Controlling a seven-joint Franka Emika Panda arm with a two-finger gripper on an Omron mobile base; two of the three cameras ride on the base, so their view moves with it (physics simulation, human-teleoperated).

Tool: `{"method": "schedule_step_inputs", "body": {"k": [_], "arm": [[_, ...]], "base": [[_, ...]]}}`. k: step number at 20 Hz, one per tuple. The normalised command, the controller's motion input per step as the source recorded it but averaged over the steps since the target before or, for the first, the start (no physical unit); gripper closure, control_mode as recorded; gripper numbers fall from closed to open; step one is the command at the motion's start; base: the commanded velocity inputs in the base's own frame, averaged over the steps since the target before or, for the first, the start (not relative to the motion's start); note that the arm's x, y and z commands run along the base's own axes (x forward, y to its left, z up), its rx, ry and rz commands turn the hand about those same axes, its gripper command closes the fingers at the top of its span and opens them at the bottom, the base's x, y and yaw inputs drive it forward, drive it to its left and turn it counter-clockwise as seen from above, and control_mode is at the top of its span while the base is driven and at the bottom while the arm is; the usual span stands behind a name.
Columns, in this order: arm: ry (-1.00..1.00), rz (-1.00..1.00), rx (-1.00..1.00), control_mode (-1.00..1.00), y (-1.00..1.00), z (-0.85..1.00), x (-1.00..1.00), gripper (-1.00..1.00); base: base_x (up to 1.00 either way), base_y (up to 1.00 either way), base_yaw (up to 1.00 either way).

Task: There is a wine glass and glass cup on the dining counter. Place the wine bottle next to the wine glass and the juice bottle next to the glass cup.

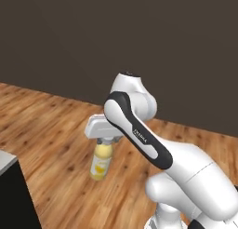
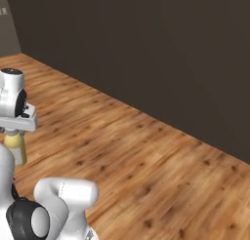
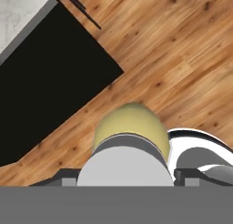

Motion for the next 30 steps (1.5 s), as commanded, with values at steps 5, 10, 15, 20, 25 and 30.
{"method": "schedule_step_inputs", "body": {"k": [5,10,15,20,25,30], "arm": [[0.00,0.00,0.00,1.00,0.00,0.00,0.00,1.00],[0.00,0.00,0.00,1.00,0.00,0.00,0.00,1.00],[0.00,0.00,0.00,1.00,0.00,0.00,0.00,1.00],[0.00,0.00,0.00,1.00,0.00,0.00,0.00,1.00],[0.00,0.00,0.00,1.00,0.00,0.00,0.00,1.00],[0.00,0.00,0.00,1.00,0.00,0.00,0.00,1.00]], "base": [[0.73,-0.29,0.14],[0.73,-0.26,0.17],[0.76,-0.23,0.17],[0.91,-0.09,0.11],[0.94,0.02,0.03],[0.94,0.25,-0.05]]}}
